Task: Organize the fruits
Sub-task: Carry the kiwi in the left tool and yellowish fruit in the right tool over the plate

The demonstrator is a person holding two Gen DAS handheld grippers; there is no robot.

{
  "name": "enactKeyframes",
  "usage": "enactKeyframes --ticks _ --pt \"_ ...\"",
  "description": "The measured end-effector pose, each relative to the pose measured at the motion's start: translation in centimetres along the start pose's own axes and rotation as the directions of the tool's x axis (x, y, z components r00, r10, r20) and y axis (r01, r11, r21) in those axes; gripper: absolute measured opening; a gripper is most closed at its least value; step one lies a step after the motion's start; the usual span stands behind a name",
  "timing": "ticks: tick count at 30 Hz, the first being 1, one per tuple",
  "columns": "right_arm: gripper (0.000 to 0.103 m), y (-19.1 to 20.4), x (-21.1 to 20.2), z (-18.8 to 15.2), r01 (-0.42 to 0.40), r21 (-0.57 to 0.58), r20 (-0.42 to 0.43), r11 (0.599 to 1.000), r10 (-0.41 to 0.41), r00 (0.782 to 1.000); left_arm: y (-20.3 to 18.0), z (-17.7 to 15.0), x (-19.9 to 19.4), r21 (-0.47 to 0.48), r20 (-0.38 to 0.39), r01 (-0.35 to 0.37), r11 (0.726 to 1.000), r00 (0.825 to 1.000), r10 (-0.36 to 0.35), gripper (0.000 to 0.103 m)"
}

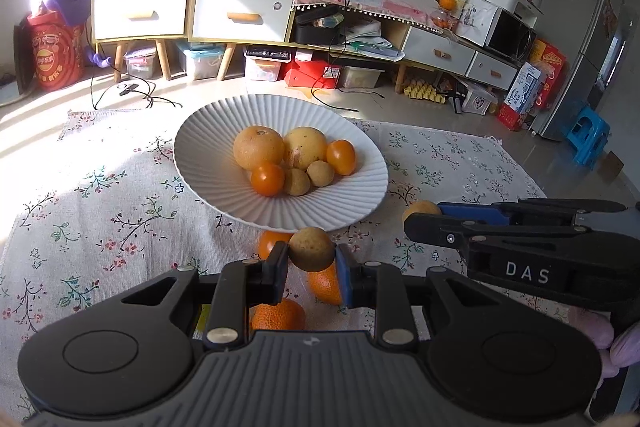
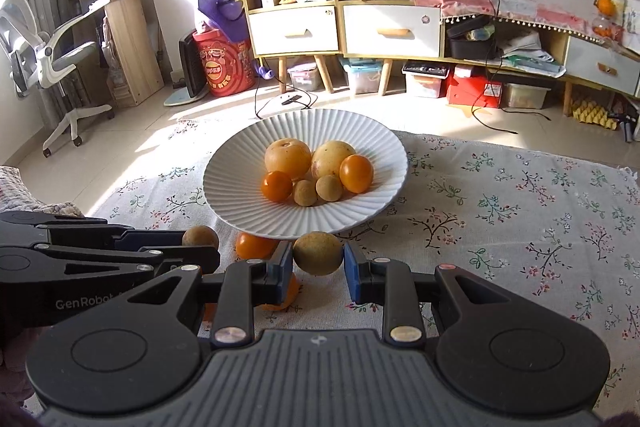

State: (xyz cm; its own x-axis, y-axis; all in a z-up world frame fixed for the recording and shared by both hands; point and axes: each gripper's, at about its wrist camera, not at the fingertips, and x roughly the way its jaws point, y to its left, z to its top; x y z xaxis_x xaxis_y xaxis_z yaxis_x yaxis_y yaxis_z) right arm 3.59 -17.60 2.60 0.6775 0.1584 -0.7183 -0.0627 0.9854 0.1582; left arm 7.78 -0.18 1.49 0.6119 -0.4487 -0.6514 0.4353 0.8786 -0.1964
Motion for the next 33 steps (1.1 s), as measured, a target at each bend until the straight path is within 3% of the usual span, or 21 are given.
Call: enactKeyframes --ticks 12,23,33 --pt "0.025 -1.9 2.2 2.2 -0.118 0.113 -0.008 0.987 0.119 0.993 0.6 1.4 2.5 0.019 -0.011 0.011 1.000 1.000 -0.011 0.010" --pt "0.025 -2.4 4.9 2.8 -0.136 0.107 -0.041 0.985 0.141 0.989 0.2 2.1 5.1 0.101 -0.029 0.030 0.994 0.999 -0.027 0.010" --pt "0.025 -2.5 6.0 2.9 -0.149 0.129 -0.053 0.980 0.157 0.986 1.0 2.5 6.4 0.079 -0.046 0.023 0.997 0.999 -0.020 0.010"
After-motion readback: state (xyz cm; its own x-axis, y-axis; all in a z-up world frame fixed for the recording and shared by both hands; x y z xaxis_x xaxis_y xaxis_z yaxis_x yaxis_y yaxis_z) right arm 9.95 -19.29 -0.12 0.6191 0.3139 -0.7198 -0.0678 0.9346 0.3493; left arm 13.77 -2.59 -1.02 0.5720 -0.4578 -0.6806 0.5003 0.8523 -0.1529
